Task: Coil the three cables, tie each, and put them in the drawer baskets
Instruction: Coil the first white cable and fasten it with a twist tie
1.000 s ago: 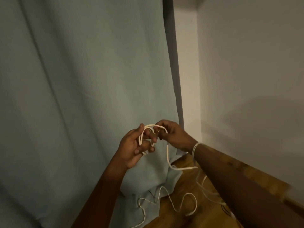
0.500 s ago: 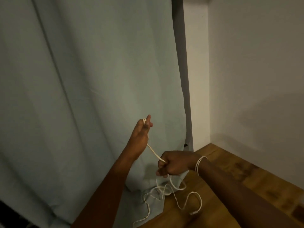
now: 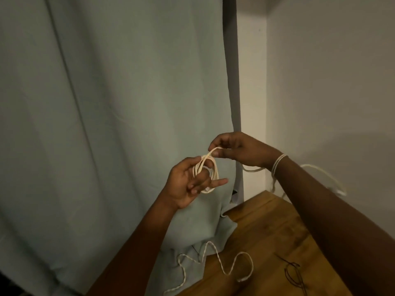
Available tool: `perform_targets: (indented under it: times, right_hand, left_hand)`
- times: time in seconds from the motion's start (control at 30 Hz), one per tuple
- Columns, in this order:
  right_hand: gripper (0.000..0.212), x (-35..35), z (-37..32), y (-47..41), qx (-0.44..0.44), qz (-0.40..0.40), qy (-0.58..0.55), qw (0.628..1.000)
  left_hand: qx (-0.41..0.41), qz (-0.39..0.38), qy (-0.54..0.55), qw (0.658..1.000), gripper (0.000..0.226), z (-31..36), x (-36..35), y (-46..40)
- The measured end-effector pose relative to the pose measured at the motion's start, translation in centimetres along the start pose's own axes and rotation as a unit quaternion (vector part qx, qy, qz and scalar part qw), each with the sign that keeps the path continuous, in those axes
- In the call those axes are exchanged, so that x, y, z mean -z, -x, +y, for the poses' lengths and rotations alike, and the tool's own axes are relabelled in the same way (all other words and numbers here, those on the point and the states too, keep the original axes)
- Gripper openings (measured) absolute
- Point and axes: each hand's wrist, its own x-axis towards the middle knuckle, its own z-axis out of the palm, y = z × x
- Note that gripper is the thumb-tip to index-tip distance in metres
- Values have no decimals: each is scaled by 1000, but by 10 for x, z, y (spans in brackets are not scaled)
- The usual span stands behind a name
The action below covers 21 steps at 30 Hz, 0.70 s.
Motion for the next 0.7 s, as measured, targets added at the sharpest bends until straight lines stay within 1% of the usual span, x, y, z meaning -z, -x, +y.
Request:
perform_targets:
  times: [0.07, 0.1, 0.13, 0.2, 0.27, 0.33, 0.4, 0.43, 0.5, 0.53, 0.57, 0.6, 0.63, 0.67, 0.7]
  right_hand:
    - [19, -16, 4, 1, -15, 26, -59, 998]
    - [21, -26, 7, 2, -26, 31, -65, 997]
    - [26, -36, 10, 4, -36, 21, -63, 997]
    - [36, -56, 14, 7, -62, -27, -66, 996]
    - [48, -77, 17, 9, -97, -57, -84, 990]
    - [58, -98, 21, 12, -116, -74, -107, 985]
    - [58, -118, 25, 20, -132, -118, -126, 976]
    - [56, -127, 26, 24, -143, -146, -129, 970]
    - [55, -137, 25, 30, -159, -185, -108, 964]
    - [54, -138, 25, 32, -166, -193, -87, 963]
    - [51, -136, 24, 33, -173, -194, -58, 964]
    - [44, -131, 23, 33, -180, -192, -22, 964]
    - [35, -124, 20, 32, -185, -191, 23, 964]
    - [26, -115, 15, 31, -183, -189, 81, 962]
    - [19, -106, 9, 29, -169, -180, 146, 958]
  left_hand:
    - [-34, -18, 63, 997, 34, 6, -7, -2]
    - [-57, -13, 77, 995, 33, 9, -10, -3]
    - [-83, 1, 83, 993, 32, 11, -12, -5]
    - [-133, 40, 87, 986, 31, 13, -16, -9]
    - [-165, 67, 85, 980, 38, 14, -17, -13]
    - [-178, 76, 71, 979, 45, 18, -15, -15]
    - [-195, 103, 38, 975, 39, 21, -10, -16]
    - [-209, 128, 10, 970, 34, 21, -6, -17]
    - [-236, 198, -65, 949, 25, 16, 6, -20]
    - [-241, 236, -121, 934, 22, 12, 11, -19]
    - [-235, 267, -209, 911, 20, 7, 15, -17]
    - [-217, 287, -326, 874, 20, 2, 20, -13]
    - [-187, 282, -450, 826, 22, -5, 27, -9]
    - [-159, 255, -556, 775, 23, -11, 37, -5]
    - [-137, 223, -626, 735, 23, -15, 47, -1]
